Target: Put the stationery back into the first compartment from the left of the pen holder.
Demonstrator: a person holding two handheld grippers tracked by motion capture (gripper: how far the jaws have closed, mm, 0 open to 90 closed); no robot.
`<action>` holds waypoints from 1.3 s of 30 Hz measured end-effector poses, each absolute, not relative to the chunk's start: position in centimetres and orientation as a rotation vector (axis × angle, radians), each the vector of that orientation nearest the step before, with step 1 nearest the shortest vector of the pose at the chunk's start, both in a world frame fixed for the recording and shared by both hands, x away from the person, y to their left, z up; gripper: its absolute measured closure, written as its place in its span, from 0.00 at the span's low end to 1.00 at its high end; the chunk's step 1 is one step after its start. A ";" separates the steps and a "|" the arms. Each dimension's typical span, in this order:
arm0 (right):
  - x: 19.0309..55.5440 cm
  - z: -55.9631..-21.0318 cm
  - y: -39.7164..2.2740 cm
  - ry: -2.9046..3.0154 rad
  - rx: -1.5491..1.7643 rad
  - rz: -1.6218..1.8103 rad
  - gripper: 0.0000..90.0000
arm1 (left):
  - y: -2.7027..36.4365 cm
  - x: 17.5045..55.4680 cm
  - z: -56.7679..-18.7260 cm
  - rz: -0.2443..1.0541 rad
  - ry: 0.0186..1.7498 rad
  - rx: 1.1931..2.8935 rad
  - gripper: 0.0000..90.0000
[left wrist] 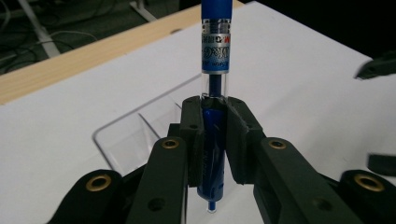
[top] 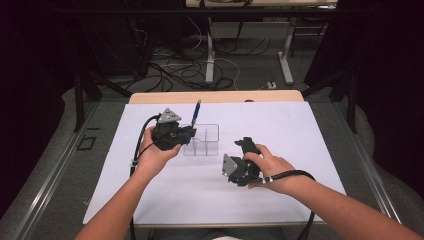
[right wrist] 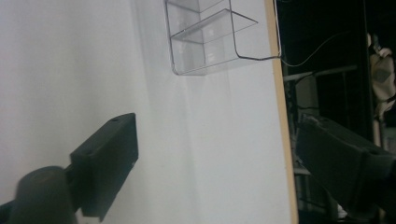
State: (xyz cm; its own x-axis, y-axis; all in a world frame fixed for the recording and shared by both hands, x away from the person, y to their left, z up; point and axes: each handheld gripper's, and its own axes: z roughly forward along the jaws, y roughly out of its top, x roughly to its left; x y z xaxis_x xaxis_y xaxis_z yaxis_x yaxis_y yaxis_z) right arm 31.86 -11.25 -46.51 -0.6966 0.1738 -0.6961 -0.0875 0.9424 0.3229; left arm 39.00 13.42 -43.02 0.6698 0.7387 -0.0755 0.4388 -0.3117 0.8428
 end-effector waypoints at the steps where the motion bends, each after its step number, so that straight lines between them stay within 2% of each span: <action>1: 31.9 -46.5 -11.4 2.318 0.105 0.443 0.09 | 13.7 39.1 -43.0 0.416 0.925 1.937 0.88; 9: 33.0 -46.5 -12.7 2.355 0.393 0.604 0.00 | 15.3 40.2 -43.4 0.487 0.993 1.812 0.88; 18: 34.2 -46.7 -14.4 2.352 0.639 0.729 0.00 | 15.1 41.3 -45.5 0.485 1.027 1.757 0.88; 33: 34.3 -46.7 -15.0 2.329 0.663 0.725 0.00 | 14.3 42.1 -48.3 0.466 1.061 1.808 0.87; 39: 34.4 -46.7 -15.2 2.327 0.676 0.730 0.00 | 14.7 41.5 -47.9 0.473 1.048 1.803 0.71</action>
State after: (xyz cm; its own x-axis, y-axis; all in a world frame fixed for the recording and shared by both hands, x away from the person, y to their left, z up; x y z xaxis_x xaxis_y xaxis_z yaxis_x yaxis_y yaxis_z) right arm 34.41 -15.24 -46.68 -0.6895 0.6120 -0.3873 0.2810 0.7189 0.6357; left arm 41.51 14.65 -47.87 0.5552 0.8220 -0.1265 0.4491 -0.1683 0.8775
